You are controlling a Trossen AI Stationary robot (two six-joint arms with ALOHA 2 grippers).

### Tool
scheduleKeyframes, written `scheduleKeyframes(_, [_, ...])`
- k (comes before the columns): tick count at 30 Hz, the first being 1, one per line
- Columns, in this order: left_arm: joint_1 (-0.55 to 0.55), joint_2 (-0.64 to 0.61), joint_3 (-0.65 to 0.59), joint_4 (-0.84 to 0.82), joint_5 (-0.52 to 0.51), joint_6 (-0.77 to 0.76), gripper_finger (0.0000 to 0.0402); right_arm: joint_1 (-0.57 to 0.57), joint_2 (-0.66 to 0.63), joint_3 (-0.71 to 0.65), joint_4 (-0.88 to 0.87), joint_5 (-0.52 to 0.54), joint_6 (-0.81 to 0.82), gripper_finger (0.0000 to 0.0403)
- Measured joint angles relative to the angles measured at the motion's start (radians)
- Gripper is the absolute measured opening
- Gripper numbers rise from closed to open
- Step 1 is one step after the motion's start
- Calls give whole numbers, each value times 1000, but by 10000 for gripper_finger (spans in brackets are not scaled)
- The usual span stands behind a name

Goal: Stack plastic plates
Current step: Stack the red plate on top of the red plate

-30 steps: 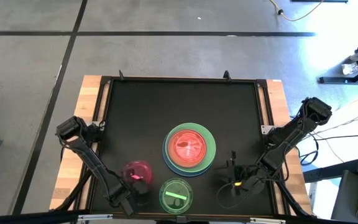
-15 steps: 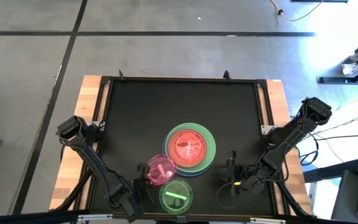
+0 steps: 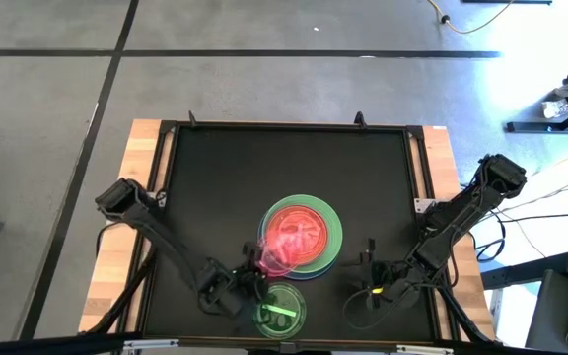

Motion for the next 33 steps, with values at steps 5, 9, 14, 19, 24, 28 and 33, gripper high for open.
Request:
scheduleKeyframes(5, [66, 0, -1, 36, 46, 63, 0, 0, 0, 0, -2, 0, 0, 154])
scheduleKeyframes(9, [106, 0, -21, 116, 62, 142, 0, 0, 0, 0, -9, 0, 0, 154])
scheduleKeyframes(14, [154, 1, -41, 156, 82, 162, 0, 0, 0, 0, -29, -1, 21, 154])
scheduleKeyframes(19, [187, 1, -41, 177, 80, 161, 0, 0, 0, 0, -68, -1, 56, 154])
scheduleKeyframes(24, [199, 1, -41, 182, 79, 125, 0, 0, 0, 0, -69, -1, 57, 154])
scheduleKeyframes(28, [207, 23, -41, 196, 78, 114, 0, 0, 0, 0, -69, -1, 57, 154])
scheduleKeyframes(33, [210, 78, -41, 213, 80, 113, 0, 0, 0, 0, -77, -1, 72, 154])
